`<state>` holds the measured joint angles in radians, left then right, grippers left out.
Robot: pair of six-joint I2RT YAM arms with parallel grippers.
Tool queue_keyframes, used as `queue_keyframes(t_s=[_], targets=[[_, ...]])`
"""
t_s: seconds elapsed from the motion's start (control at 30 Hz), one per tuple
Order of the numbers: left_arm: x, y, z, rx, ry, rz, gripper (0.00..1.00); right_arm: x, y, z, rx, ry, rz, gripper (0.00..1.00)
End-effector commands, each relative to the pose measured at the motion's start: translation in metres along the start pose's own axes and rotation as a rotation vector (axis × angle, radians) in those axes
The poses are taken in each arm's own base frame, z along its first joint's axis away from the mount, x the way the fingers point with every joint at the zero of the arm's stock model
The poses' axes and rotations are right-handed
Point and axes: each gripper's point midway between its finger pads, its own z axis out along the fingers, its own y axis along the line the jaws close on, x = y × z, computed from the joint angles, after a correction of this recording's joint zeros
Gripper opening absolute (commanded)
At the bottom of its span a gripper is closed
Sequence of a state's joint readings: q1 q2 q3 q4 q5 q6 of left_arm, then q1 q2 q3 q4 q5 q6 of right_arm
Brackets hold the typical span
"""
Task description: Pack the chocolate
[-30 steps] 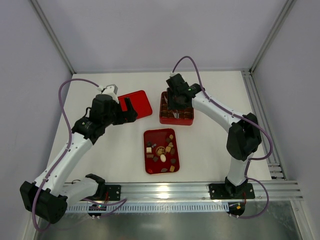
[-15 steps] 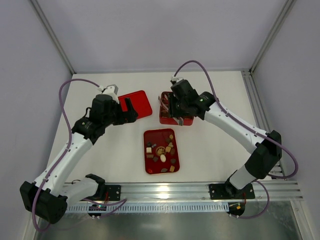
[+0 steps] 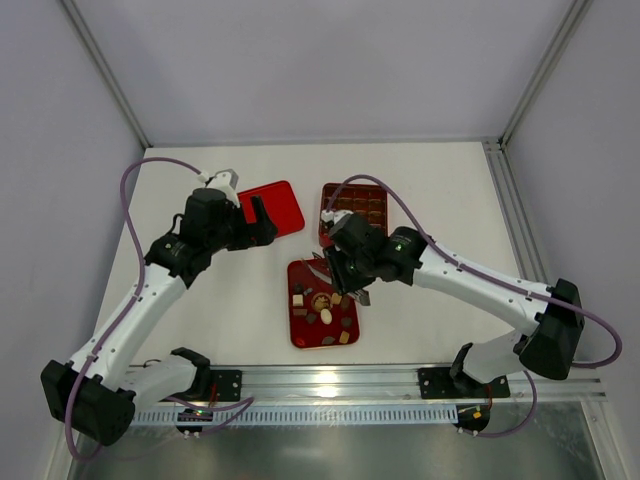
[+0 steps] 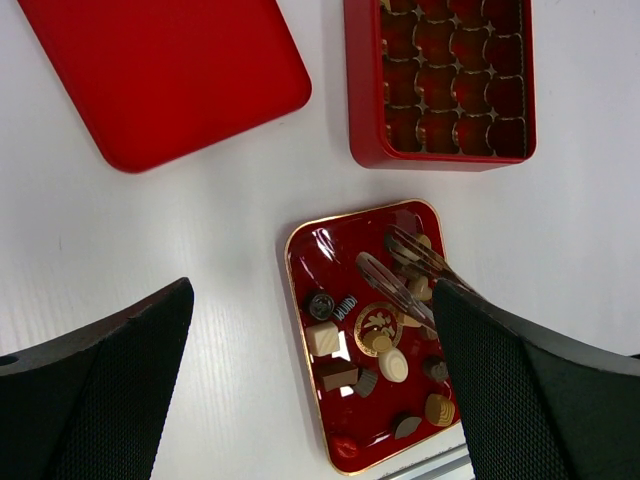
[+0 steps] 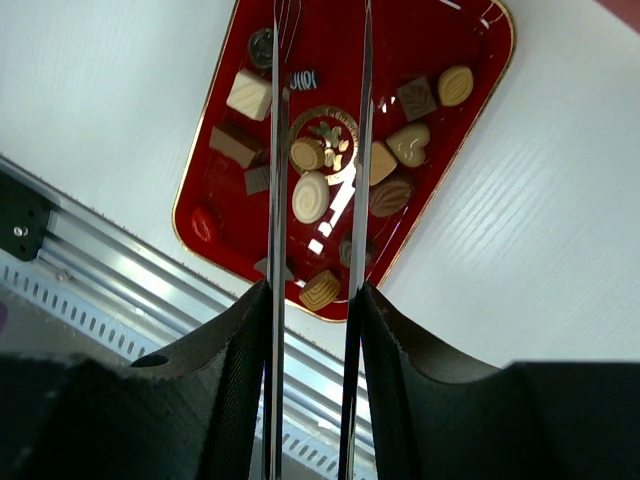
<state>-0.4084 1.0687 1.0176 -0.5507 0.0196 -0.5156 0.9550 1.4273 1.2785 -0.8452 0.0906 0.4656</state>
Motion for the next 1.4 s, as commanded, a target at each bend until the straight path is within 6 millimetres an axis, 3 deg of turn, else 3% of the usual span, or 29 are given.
queue_keyframes(t_s=[0.0,0.37,1.37], targets=[[-0.005,-0.001,0.002,0.001,-0.02,0.009,1.0,0.001,0.009,-0.017,-0.053,-0.037,0.009,0.42],[-0.003,0.001,0.004,-0.006,-0.01,0.009,1.0,0.03,0.025,-0.004,-0.083,0.028,-0.031,0.42],[-0.001,0.001,0.005,-0.008,-0.005,0.012,1.0,0.05,0.029,0.013,-0.055,0.088,-0.053,0.42]])
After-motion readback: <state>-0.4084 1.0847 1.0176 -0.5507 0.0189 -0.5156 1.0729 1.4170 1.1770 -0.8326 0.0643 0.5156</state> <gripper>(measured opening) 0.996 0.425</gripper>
